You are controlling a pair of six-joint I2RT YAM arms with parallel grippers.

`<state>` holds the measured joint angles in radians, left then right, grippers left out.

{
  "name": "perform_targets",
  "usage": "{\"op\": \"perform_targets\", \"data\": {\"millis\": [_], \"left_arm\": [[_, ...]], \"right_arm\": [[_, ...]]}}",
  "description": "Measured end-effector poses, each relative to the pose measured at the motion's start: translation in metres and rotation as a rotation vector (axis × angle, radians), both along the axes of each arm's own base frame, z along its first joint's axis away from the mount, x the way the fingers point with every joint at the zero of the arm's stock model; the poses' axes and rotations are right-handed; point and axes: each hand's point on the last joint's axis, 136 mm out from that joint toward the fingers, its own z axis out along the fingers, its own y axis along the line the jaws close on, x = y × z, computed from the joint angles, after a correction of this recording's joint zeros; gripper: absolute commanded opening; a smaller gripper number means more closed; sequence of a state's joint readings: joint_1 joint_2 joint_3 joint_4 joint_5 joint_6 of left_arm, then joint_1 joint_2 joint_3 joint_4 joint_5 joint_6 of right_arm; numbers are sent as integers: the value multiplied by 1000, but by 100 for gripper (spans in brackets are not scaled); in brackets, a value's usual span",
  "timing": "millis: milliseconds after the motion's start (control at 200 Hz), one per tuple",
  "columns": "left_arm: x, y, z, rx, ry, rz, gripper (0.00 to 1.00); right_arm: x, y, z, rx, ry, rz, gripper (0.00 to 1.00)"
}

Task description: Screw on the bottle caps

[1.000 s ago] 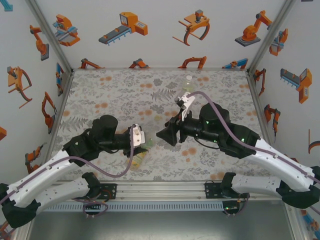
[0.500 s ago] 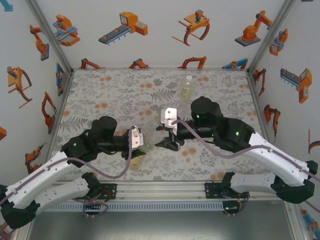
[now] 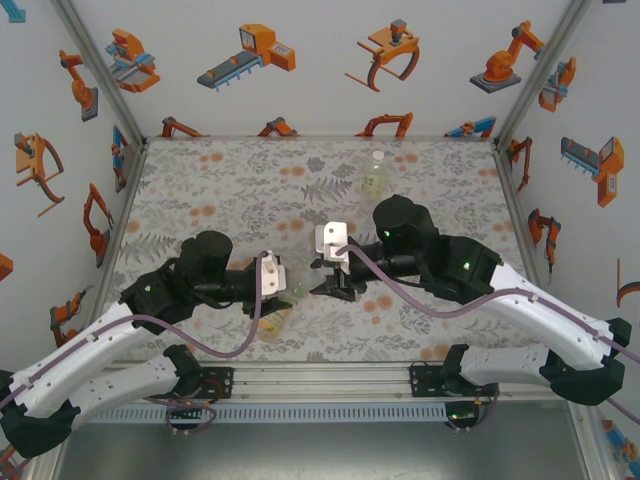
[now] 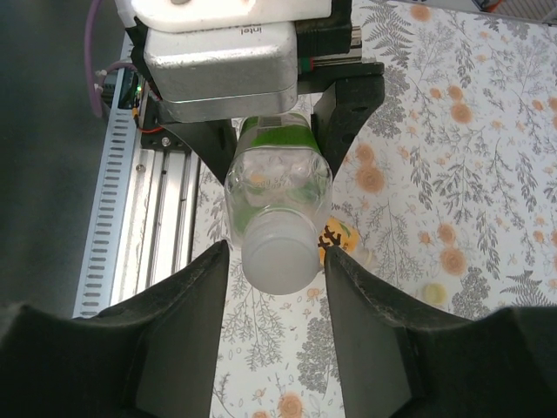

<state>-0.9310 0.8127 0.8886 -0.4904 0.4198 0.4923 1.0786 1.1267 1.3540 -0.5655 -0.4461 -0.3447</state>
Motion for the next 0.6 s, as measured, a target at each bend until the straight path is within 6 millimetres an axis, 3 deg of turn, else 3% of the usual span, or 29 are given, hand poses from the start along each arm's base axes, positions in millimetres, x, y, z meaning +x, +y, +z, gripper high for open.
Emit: {"op": "perform_targets", "data": {"millis": [230, 345, 601], "left_arm": [[-2, 0, -1, 6, 4, -7, 0], [-1, 1, -3, 12, 5, -2, 0], [10, 3, -6, 33, -17, 54, 0]], "right_arm": [[3, 0, -1, 2, 30, -26, 17], [8, 1, -2, 16, 110, -91, 0], [41, -4, -10, 96, 515, -449, 0]]}}
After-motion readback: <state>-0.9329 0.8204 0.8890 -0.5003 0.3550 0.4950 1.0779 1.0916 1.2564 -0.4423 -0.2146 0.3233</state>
